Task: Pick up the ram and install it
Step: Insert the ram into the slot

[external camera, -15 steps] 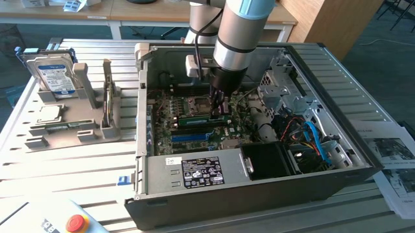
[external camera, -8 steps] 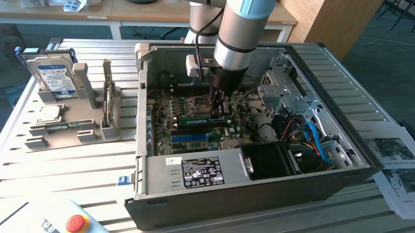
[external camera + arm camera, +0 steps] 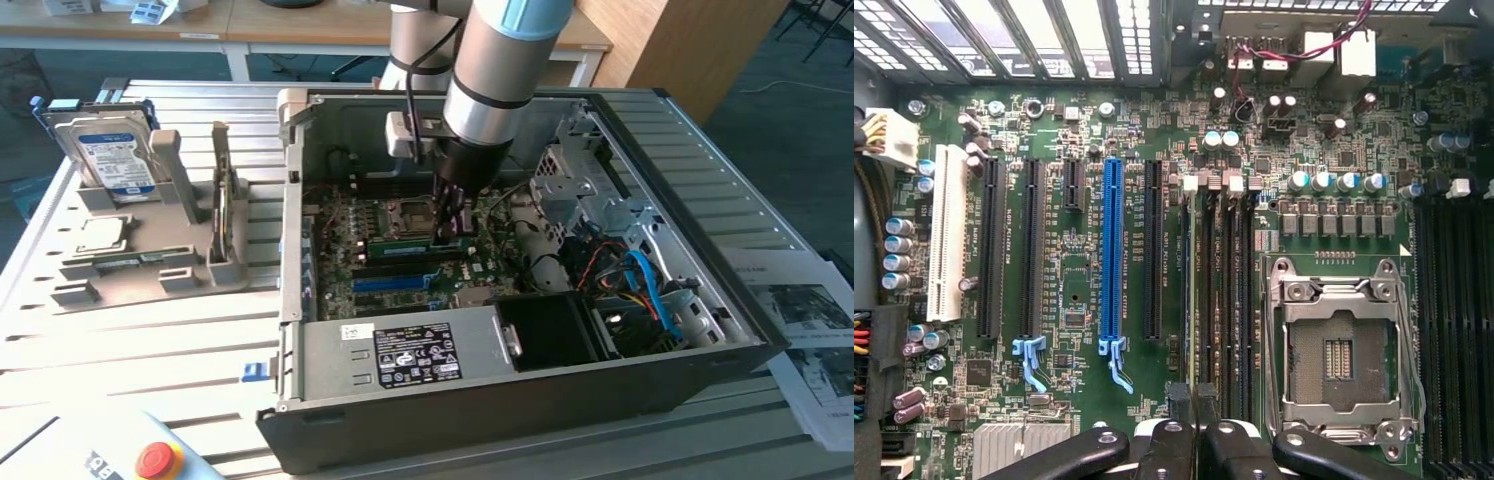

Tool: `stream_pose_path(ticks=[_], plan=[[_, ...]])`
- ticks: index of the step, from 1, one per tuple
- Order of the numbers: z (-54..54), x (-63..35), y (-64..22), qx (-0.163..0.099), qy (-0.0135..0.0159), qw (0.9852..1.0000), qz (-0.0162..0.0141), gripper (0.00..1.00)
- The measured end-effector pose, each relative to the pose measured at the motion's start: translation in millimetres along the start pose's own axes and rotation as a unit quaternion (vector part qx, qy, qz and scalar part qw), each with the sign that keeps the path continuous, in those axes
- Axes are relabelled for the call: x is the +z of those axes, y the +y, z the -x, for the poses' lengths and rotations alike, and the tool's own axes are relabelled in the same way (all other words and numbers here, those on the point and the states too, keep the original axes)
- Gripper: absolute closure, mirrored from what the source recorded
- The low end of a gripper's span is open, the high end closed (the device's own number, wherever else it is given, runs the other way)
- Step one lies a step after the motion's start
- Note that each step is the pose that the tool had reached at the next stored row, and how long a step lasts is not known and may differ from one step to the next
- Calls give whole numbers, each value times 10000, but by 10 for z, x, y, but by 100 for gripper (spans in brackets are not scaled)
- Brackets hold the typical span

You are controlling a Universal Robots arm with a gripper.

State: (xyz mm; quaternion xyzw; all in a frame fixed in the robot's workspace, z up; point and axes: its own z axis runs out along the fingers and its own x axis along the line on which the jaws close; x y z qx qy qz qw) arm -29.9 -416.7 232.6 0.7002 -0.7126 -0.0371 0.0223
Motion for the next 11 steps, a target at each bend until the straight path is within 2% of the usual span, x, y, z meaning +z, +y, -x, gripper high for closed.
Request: stream_pose_path(ticks=[3,11], plan=[[0,-1,-9,0,0,10000,26,88],[1,-3,-11,0,-1,10000,31,88]])
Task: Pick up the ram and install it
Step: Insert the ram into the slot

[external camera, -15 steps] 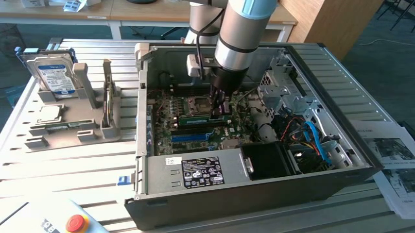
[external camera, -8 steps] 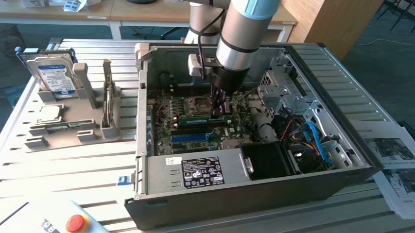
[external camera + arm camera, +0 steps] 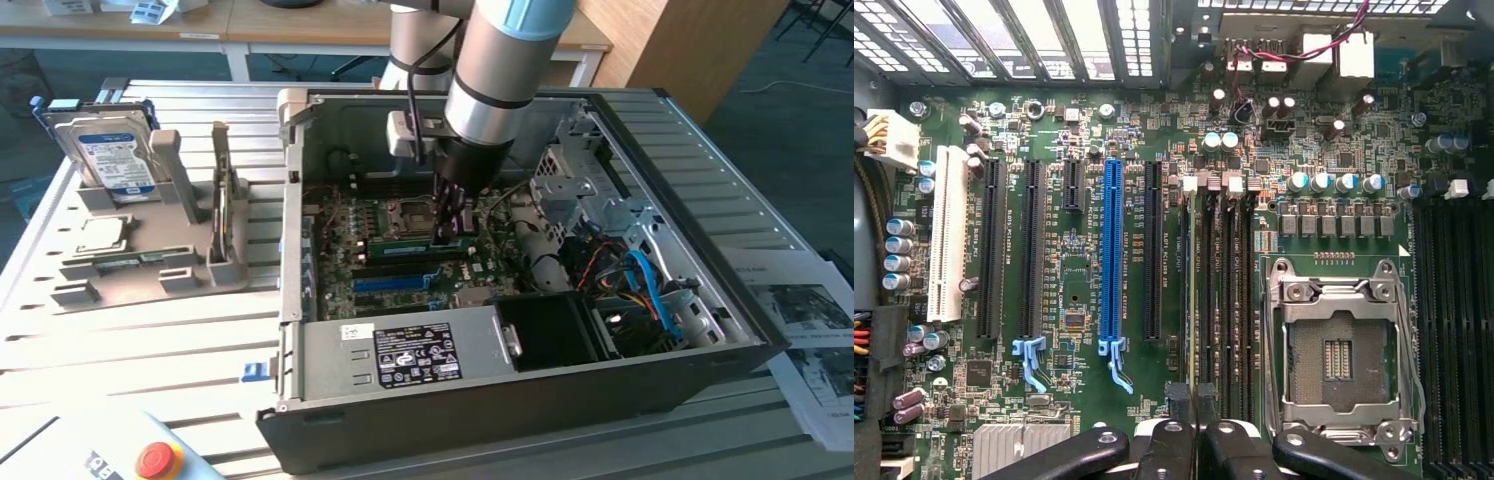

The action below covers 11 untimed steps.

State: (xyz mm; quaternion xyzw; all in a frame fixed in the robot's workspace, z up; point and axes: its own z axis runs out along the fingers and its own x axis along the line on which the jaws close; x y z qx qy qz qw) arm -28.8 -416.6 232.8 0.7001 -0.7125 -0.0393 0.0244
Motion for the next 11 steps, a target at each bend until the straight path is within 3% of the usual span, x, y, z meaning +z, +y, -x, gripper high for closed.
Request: stream_pose_path(ticks=[11], plan=[[0,-2,-7,0,1,10000,3,88]])
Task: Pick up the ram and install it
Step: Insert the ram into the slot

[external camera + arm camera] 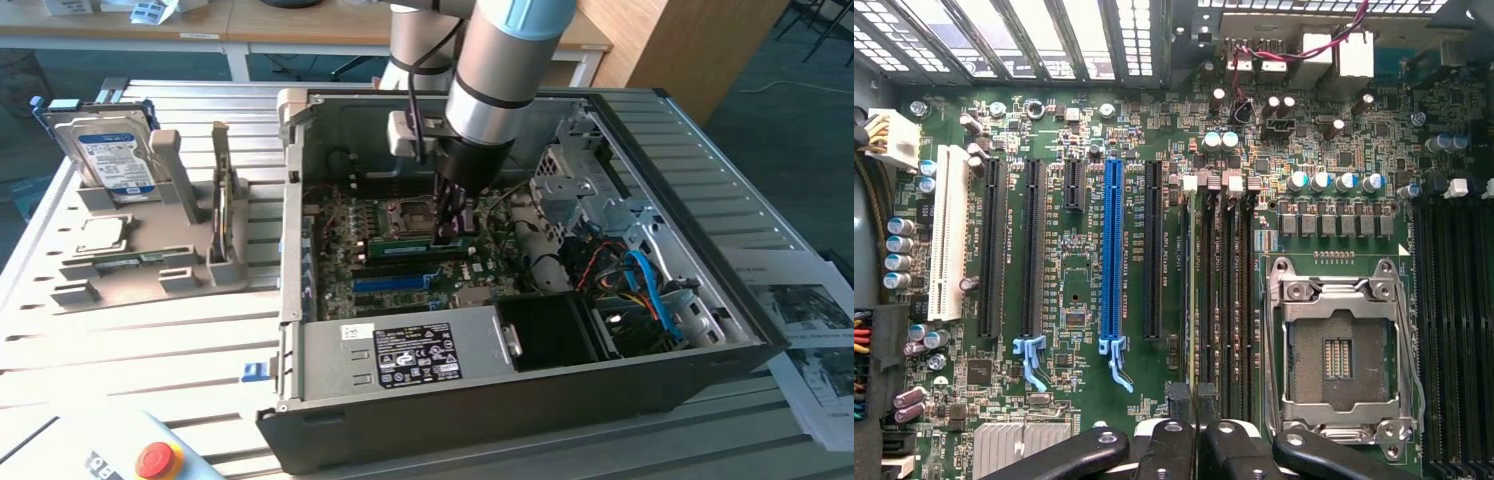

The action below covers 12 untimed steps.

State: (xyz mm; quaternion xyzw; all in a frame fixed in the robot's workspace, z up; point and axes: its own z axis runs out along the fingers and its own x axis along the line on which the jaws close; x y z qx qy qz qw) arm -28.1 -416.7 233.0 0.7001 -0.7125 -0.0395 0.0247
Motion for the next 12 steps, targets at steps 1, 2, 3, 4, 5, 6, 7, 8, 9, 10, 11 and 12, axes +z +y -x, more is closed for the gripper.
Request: stream_pose_path(ticks=[1,2,3,4,5,6,7,8,9,10,11,12], plan=[[0,0,-1,0,0,10000,1,88],[0,0,-4,-1,0,10000,3,88],[0,0,-6,-1,0,10000,5,88],[0,0,-6,0,0,10000,5,88],[0,0,-6,0,0,10000,5,88],[0,0,-6,0,0,10000,5,88],[0,0,-6,0,0,10000,5,88],[0,0,-6,0,0,10000,5,88],[0,0,-6,0,0,10000,5,88],[0,0,-6,1,0,10000,6,88],[0,-1,-9,0,0,10000,9,88],[0,-1,-11,0,1,10000,13,88]])
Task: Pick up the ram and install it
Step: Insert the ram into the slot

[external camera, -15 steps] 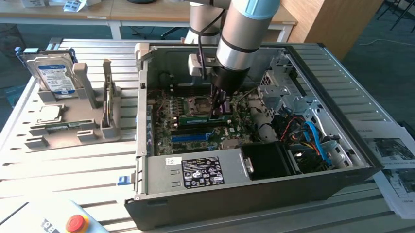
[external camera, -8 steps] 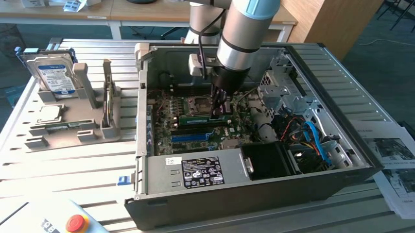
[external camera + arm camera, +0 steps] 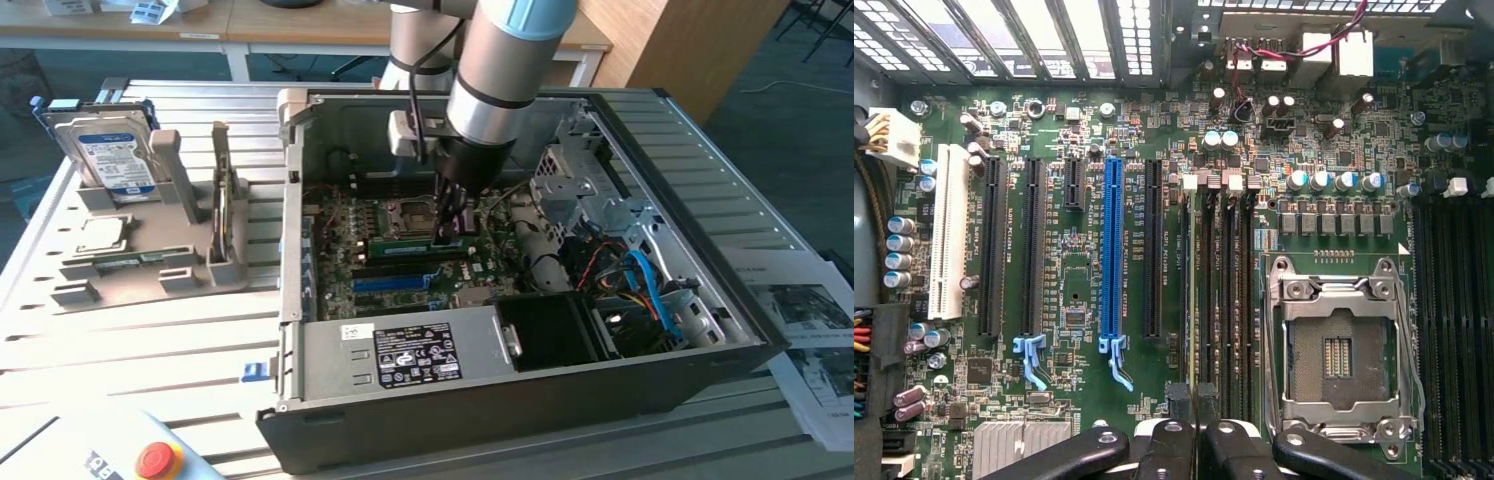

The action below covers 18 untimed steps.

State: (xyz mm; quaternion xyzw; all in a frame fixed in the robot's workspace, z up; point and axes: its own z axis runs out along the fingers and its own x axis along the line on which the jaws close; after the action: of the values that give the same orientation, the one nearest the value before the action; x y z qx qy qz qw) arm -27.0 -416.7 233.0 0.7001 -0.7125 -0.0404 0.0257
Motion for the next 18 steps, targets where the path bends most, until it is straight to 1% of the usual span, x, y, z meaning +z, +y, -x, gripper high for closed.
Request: stream_pose_path(ticks=[4,8,18], plan=[[0,-1,-13,1,0,10000,22,88],[0,-2,-21,0,0,10000,36,88],[0,-2,-21,1,1,10000,38,88]])
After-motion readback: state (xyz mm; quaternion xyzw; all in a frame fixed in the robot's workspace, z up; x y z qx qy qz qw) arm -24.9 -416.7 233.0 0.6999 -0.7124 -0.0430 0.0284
